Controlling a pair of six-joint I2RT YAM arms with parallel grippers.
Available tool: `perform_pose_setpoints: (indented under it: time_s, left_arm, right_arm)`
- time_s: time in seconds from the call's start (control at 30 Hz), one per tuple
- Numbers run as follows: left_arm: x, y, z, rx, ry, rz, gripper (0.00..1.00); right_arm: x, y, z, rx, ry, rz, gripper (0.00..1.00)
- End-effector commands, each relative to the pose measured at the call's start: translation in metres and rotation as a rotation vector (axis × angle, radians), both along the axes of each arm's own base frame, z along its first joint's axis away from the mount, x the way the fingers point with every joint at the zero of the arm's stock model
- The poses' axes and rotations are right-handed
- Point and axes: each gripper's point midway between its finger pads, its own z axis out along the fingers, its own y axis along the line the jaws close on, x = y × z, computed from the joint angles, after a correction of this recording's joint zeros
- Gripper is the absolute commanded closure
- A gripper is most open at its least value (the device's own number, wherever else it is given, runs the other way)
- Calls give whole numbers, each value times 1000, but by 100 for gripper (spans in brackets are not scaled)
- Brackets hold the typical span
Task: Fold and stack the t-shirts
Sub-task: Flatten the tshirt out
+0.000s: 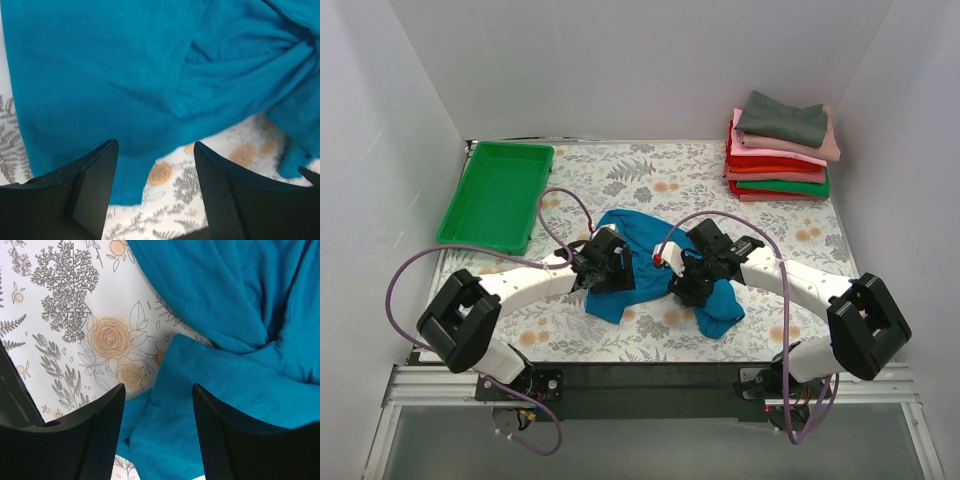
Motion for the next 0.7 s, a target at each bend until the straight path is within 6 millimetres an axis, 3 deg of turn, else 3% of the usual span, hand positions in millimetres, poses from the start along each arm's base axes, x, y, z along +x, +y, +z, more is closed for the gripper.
perform_pose_setpoints:
  time_s: [0.0, 0.23, 0.27, 0.33, 0.37, 0.4, 0.47, 0.67]
  left_arm:
    - [22, -1, -1, 60, -75, 41, 40]
    - [15, 10, -24, 134, -50, 44, 51]
    - [14, 10, -25, 135, -51, 43, 51]
    - [12, 12, -26, 133, -49, 38, 67]
    - [11, 12, -25, 135, -50, 35, 73]
    - [11, 12, -22, 126, -56, 33, 80]
    - [11, 11, -17, 116, -63, 29, 86]
    - [8, 10, 18, 54, -117, 8, 100]
  right_arm:
    - [19, 13, 6, 9, -47, -43, 38]
    - [28, 6, -13, -62, -57, -112, 49]
    - [30, 6, -13, -65, -64, -121, 60]
    - [31, 5, -11, -66, -71, -127, 75]
    - [30, 5, -10, -64, -69, -127, 88]
    - [29, 6, -5, -46, -73, -125, 93]
    - [26, 5, 2, -31, -68, -118, 99]
    - [21, 1, 49, 94, -68, -48, 99]
